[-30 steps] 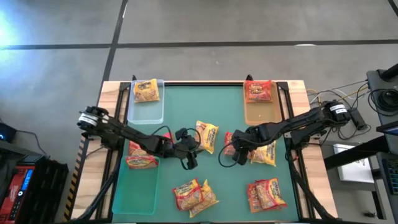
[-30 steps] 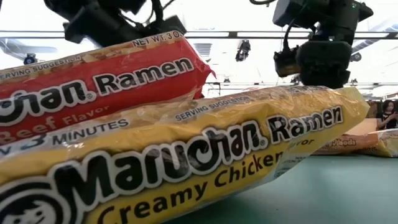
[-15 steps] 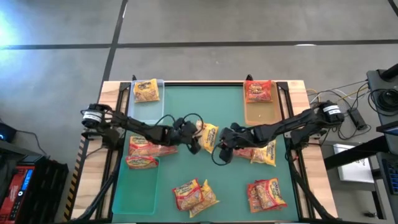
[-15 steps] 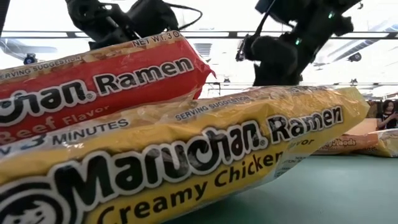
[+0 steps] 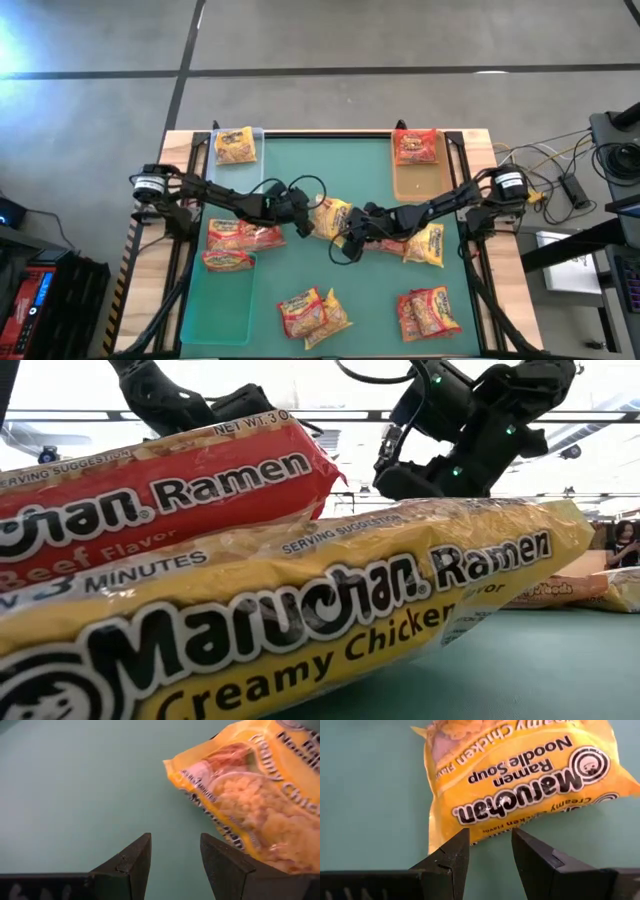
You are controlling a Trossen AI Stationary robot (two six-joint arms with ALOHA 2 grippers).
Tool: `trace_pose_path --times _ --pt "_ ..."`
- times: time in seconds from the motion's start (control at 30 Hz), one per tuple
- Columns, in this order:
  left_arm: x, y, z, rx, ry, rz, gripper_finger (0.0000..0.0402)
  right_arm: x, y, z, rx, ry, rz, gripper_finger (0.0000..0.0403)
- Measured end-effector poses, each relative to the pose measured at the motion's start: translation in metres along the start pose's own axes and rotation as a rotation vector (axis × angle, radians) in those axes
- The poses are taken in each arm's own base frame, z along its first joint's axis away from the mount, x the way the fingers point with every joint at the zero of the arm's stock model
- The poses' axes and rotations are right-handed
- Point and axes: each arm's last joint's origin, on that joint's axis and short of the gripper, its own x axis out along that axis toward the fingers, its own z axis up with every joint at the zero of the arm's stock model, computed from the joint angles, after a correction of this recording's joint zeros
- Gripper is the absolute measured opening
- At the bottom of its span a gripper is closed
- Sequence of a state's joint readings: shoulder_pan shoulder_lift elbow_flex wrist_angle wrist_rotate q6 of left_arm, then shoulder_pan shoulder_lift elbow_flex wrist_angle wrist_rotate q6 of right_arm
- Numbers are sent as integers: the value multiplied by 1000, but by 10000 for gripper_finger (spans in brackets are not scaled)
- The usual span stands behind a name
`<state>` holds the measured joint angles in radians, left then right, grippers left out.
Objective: Sort Maruchan noodles
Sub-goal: Put the yellow noddle pack into the transparent bin
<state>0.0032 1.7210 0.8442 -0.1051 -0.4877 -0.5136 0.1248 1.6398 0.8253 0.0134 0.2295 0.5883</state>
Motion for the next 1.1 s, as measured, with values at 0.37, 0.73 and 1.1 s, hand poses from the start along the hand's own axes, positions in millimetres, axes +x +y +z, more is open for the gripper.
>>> trace_pose_path --times 0.37,0.73,1.1 --pt "1 -1 0 -11 -11 -28 153 -8 30 -6 32 -59 154 137" --pt "0 -6 4 41 -29 -119 153 10 28 -15 45 -59 84 137" --pt "-6 -20 -3 78 74 -365 153 14 22 -13 -17 -38 57 137"
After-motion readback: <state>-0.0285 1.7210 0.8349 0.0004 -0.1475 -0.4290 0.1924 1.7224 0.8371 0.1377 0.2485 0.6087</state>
